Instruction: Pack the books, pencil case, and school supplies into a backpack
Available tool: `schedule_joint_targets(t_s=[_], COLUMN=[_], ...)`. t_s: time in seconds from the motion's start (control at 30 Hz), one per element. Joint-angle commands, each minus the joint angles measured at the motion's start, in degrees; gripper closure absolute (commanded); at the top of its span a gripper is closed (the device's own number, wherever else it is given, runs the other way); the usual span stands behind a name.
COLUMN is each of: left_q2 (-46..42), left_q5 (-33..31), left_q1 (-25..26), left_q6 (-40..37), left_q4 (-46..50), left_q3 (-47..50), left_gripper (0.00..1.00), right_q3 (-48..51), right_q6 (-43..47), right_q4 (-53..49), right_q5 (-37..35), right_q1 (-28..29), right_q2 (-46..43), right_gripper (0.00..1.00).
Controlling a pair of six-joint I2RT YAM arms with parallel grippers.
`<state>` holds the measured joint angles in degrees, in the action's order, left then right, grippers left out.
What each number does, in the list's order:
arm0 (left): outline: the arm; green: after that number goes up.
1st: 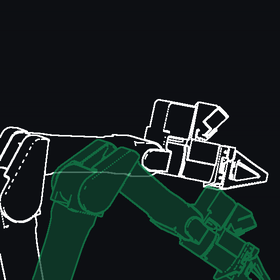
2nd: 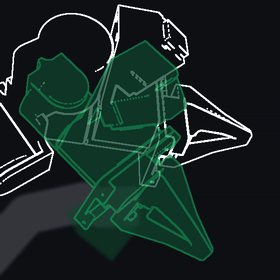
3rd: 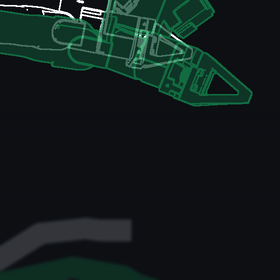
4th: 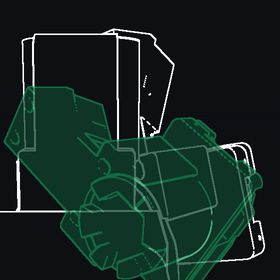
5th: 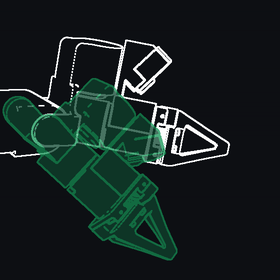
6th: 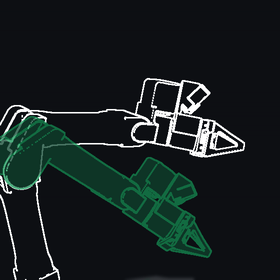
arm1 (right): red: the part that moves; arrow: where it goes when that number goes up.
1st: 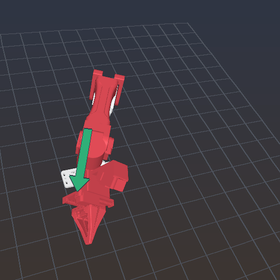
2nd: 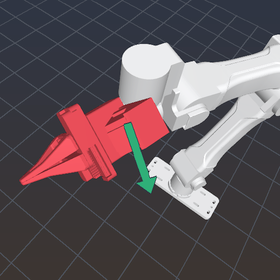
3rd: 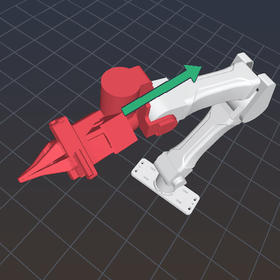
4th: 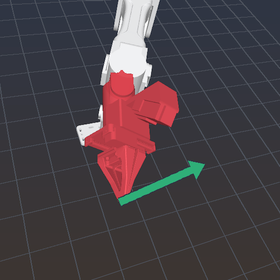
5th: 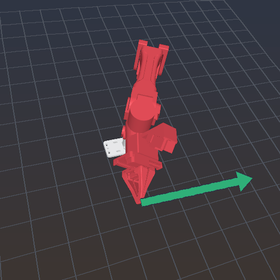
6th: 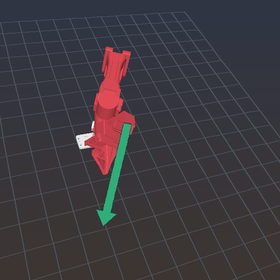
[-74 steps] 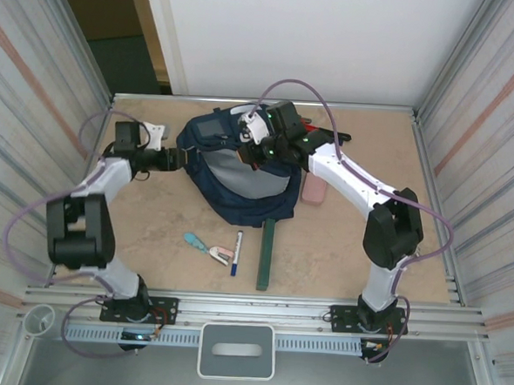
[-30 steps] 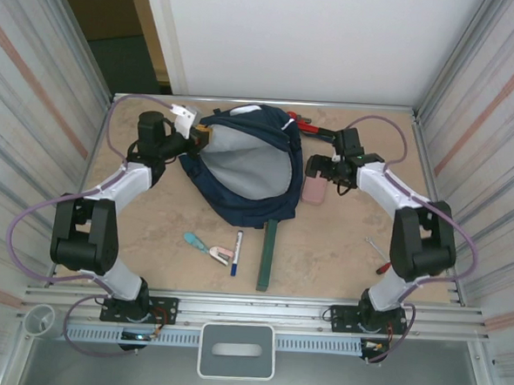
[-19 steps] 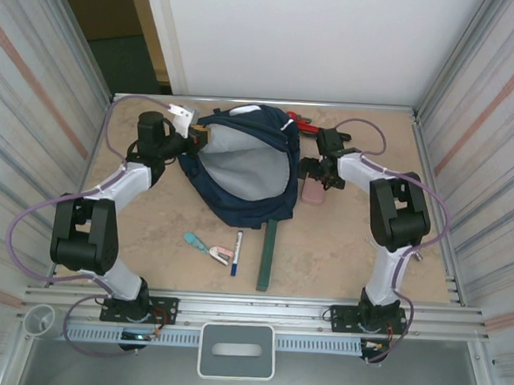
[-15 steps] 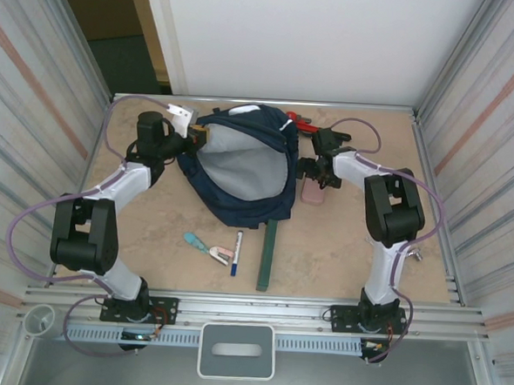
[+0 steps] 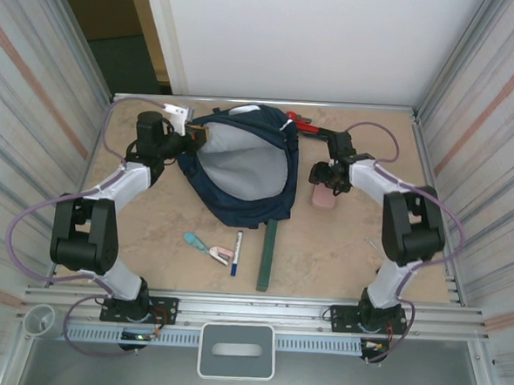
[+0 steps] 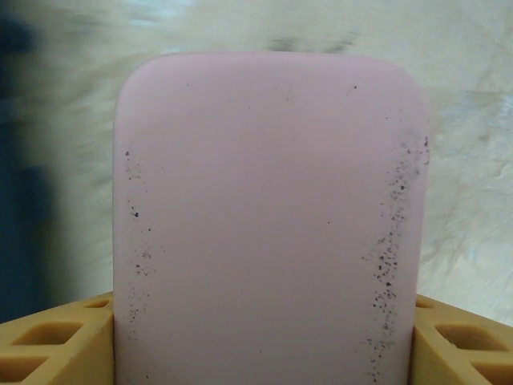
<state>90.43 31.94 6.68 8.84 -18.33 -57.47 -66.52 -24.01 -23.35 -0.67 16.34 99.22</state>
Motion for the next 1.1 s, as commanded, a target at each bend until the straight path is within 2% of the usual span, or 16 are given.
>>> schedule_joint_targets(t_s=[0.0, 0.07, 0.17, 0.23, 0.3, 0.5, 0.67, 0.73, 0.87, 1.0, 1.07], left_q2=[-1.4, -1.2, -0.6, 0.2, 1.0, 1.9, 2.4, 2.7, 3.4, 4.2, 4.5], left_q5=[4.0, 4.4, 5.4, 6.4, 7.8, 10.6, 11.7, 11.8, 11.9, 11.4, 11.2], left_q1=[-0.8, -0.7, -0.9, -0.9, -0.9, -0.9, -0.9, -0.8, -0.9, -0.8, -0.7], left_q6=[8.6, 11.2, 13.6, 14.7, 15.8, 16.9, 16.5, 16.7, 17.1, 17.6, 17.6], left_q4=[-4.7, -5.4, -4.2, -3.1, -2.1, -0.2, 0.3, 0.2, 0.1, 0.0, 0.0], left_q3=[-2.9, -3.8, -6.4, -8.3, -10.0, -12.4, -12.8, -12.8, -12.9, -13.0, -13.1], left_gripper=[1.0, 1.0, 1.0, 1.0, 1.0, 1.0, 1.0, 1.0, 1.0, 1.0, 1.0], right_q3=[1.9, 0.6, -4.2, -8.7, -13.8, -29.2, -34.3, -36.1, -38.9, -42.7, -42.3], right_q6=[6.6, 11.8, 19.3, 21.9, 23.9, 28.9, 30.0, 29.6, 27.3, 19.1, 16.9], right_q4=[4.7, 4.5, 2.2, 0.7, -0.5, -4.3, 1.7, 4.0, 8.3, 12.1, 12.3], right_q5=[13.8, 18.7, 18.7, 19.1, 20.3, 16.0, 9.8, 10.1, 9.5, 12.6, 11.7], right_q1=[5.1, 10.2, 17.1, 18.8, 19.6, 21.3, 21.4, 21.6, 22.5, 22.0, 22.0], right_q2=[-8.4, -9.5, -6.9, -3.2, 0.9, 14.0, 21.1, 23.5, 27.4, 29.5, 28.4], right_gripper=[0.7, 0.69, 0.68, 0.68, 0.68, 0.67, 0.65, 0.63, 0.52, 0.29, 0.21])
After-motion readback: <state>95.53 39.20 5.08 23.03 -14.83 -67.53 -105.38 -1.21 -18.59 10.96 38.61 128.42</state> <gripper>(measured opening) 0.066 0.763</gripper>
